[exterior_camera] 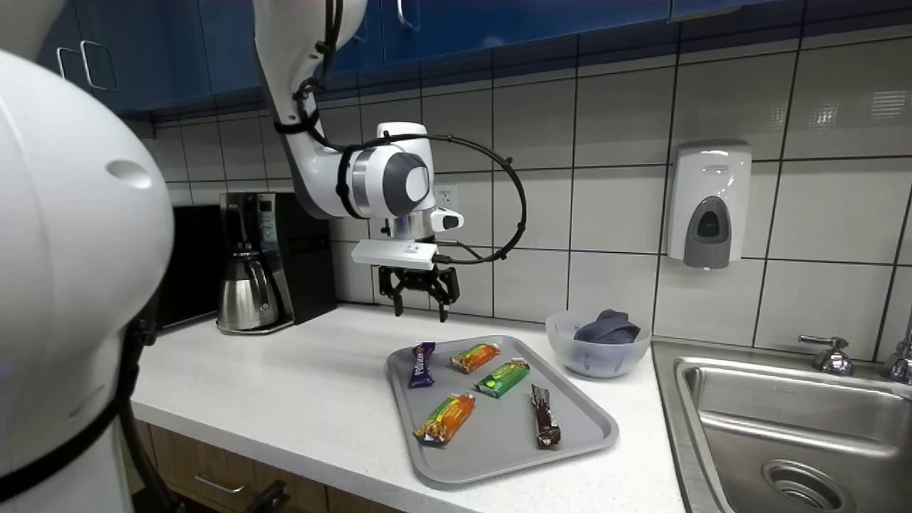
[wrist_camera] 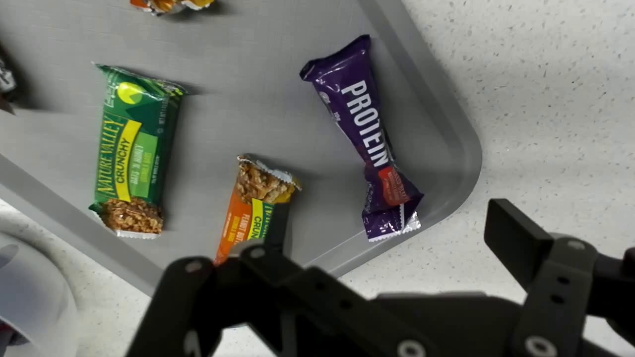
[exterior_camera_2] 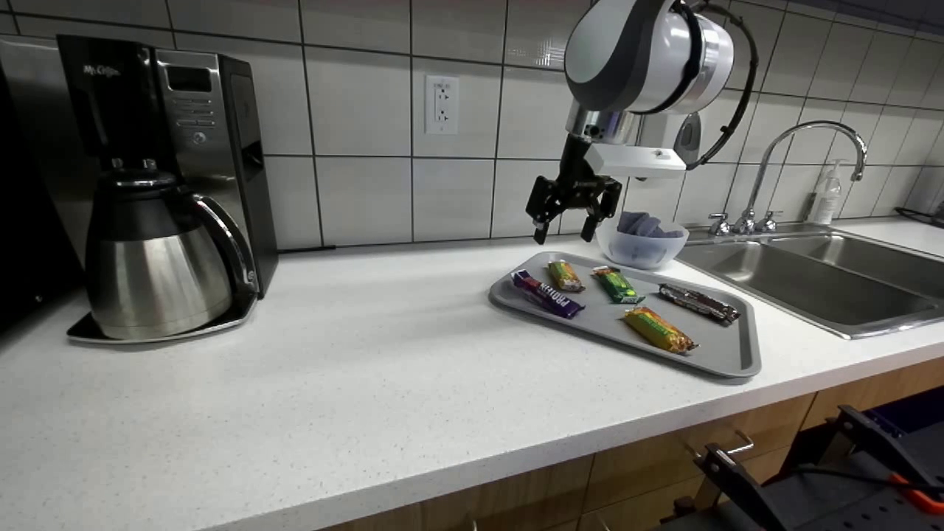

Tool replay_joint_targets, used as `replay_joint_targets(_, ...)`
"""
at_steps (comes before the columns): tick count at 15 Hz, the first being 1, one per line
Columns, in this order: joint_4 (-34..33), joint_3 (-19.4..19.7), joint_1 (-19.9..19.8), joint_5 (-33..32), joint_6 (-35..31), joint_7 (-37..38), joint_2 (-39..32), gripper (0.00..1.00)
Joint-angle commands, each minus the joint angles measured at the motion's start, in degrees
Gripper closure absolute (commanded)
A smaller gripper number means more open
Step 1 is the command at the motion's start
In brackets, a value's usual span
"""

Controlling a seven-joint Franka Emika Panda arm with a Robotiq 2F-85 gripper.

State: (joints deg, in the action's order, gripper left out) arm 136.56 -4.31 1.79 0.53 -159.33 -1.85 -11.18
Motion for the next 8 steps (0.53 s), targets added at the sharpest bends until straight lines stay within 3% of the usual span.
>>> replay_joint_targets(1,-1.9,-0.4,0.1,0.3,0.1,-2.4,-2.0,0.0)
replay_joint_targets(8,-3.4,0.1,1.1,-1.7,0.3,-2.3,-5.2,0.0)
